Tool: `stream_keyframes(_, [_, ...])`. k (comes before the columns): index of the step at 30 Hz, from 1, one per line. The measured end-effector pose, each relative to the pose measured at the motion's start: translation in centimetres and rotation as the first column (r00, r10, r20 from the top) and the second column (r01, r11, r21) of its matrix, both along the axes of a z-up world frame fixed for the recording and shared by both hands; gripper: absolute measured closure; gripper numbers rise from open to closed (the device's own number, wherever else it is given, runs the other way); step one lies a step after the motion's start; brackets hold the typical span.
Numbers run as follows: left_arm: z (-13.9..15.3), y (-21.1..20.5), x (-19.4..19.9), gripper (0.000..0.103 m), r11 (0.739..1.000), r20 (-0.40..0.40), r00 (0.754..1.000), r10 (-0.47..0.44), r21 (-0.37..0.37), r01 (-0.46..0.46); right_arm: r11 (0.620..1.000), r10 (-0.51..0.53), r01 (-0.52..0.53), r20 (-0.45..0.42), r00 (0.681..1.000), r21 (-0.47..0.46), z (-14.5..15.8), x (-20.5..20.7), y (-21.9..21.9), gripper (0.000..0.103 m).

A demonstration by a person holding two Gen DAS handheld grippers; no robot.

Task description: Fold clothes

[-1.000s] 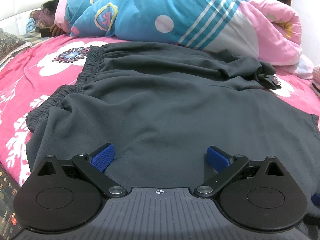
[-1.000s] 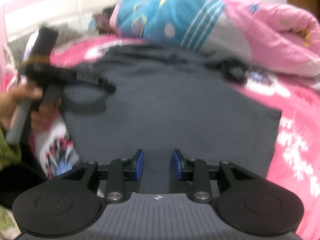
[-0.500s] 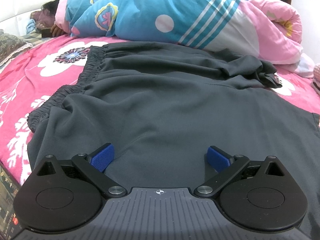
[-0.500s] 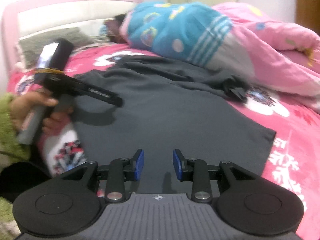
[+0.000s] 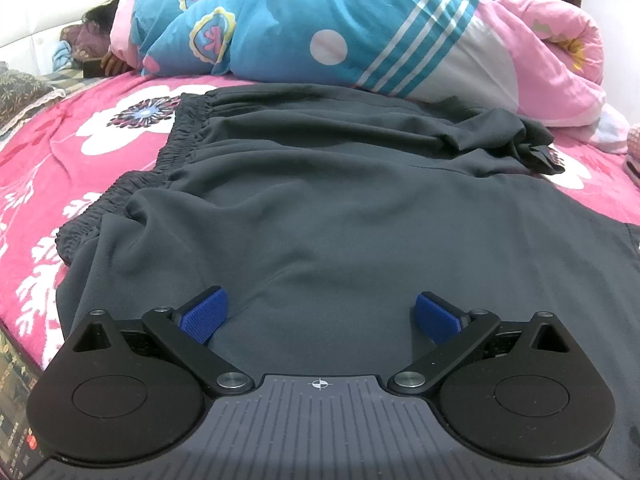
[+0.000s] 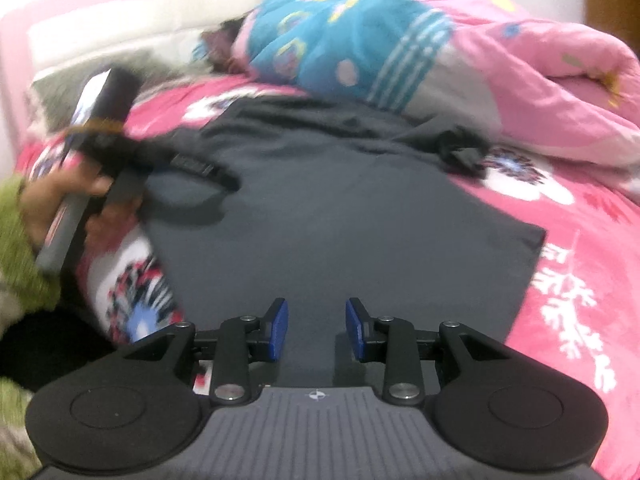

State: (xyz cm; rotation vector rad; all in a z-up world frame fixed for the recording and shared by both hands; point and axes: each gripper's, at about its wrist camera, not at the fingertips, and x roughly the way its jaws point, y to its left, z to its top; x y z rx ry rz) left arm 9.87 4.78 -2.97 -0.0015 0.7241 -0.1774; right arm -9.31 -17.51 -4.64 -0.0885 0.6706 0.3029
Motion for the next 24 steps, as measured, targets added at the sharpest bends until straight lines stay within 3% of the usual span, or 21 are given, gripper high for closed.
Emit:
stream_keyframes(6, [0.0,0.0,-0.1,0.002,1.0,0.004,1.0,0.0,-0.003,0.0,0.999,-0.035,0.035,-0.019,0.999,0.0,-1.1,0.5,-0.2,0.069])
stream_keyframes(9, [0.1,0.3,-0.2,0.002,1.0,0.007,1.0,-0.001,-0.012,0.001,1.0,0.004,-0.005,-0.065,0.998,-0.022,-2.1,0.1,0.3,0.068])
stream_keyframes(17, [1.9,1.9,-1.7,0.002,0.997,0.085,0.996,0.009,-0.082,-0.002,0.996,0.092,-0.09,-0.091,0.992,0.019,-0.5,-1.9,-0.2,0.069])
stream_keyframes(24, [4.7,0.7,-0.1,0.002,0.993,0.164,0.986,-0.02,-0.111,0.038,0.981,-0.05,0.049,0.003,0.999,0.19,3.8,0.6,-4.7,0.068])
